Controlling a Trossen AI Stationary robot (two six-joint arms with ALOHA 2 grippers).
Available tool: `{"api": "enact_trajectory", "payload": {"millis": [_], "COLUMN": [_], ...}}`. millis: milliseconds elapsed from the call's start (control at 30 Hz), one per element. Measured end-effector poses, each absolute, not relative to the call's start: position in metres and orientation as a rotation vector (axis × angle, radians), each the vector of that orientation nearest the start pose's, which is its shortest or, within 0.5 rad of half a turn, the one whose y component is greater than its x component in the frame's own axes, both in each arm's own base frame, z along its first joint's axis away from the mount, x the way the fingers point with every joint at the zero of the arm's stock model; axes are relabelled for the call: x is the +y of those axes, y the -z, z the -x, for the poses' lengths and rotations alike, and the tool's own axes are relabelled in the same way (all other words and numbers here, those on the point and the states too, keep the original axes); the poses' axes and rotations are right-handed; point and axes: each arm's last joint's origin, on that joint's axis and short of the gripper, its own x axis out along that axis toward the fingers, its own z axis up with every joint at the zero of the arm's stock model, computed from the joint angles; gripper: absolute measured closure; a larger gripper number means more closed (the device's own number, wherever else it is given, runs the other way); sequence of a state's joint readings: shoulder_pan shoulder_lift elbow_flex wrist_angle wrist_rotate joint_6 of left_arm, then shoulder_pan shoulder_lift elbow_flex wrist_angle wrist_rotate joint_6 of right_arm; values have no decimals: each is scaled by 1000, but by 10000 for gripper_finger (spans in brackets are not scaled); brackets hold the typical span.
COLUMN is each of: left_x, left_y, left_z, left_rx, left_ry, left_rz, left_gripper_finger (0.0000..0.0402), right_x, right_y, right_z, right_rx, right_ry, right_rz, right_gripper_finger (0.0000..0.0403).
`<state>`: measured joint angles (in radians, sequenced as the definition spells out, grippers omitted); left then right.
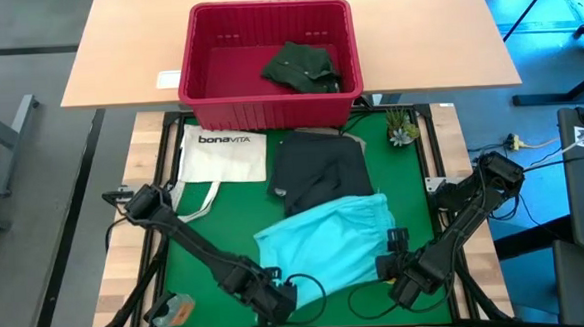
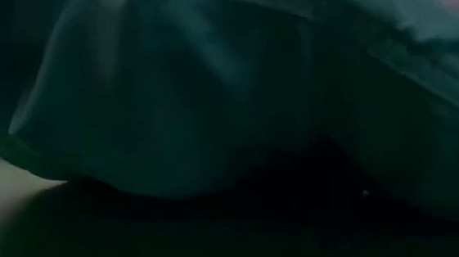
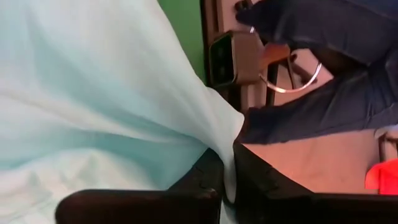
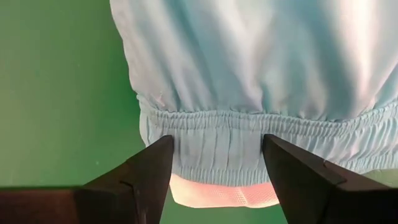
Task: Fold Laundry from Bin
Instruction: Fold the light blue shorts from the red laundry bin
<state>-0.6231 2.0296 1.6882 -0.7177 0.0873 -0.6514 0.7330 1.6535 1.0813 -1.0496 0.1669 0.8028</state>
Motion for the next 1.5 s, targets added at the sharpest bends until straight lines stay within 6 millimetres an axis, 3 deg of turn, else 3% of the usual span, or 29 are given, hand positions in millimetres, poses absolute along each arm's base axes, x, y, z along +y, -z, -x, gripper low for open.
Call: {"api": "enact_trajectory", "payload": {"millis": [167, 400, 567, 733, 833, 1000, 1200, 1500], "left_x": [-254, -249, -236, -217, -201, -177, -162, -131], "left_y": [-231, -232, -231, -229, -226, -218, -188, -141], "left_z": [-355, -358, -366, -372, -373, -374, -368, -350], "left_rx": [1174, 1153, 1159, 1185, 1212, 1220, 1265, 1334], "left_ry": [229, 194, 177, 147, 41, -146, -209, -354], "left_rz": [331, 326, 324, 246, 194, 100, 71, -6], "left_gripper_finger": [356, 272, 235, 240, 246, 254, 264, 266], "right_x": [179, 176, 175, 183, 189, 194, 194, 191], "right_y": [-193, -207, -209, -210, -209, -191, -166, -147], "right_z": [-206, -203, -204, -215, -222, -228, -228, -225], "right_rx": [1476, 1430, 1372, 1234, 1183, 1203, 1280, 1392], "right_ry": [160, 143, 176, 160, 123, 135, 173, 223], "right_rz": [56, 24, 42, -38, -71, -33, 27, 122], "right_gripper_finger": [155, 155, 155, 155, 155, 155, 155, 155]}}
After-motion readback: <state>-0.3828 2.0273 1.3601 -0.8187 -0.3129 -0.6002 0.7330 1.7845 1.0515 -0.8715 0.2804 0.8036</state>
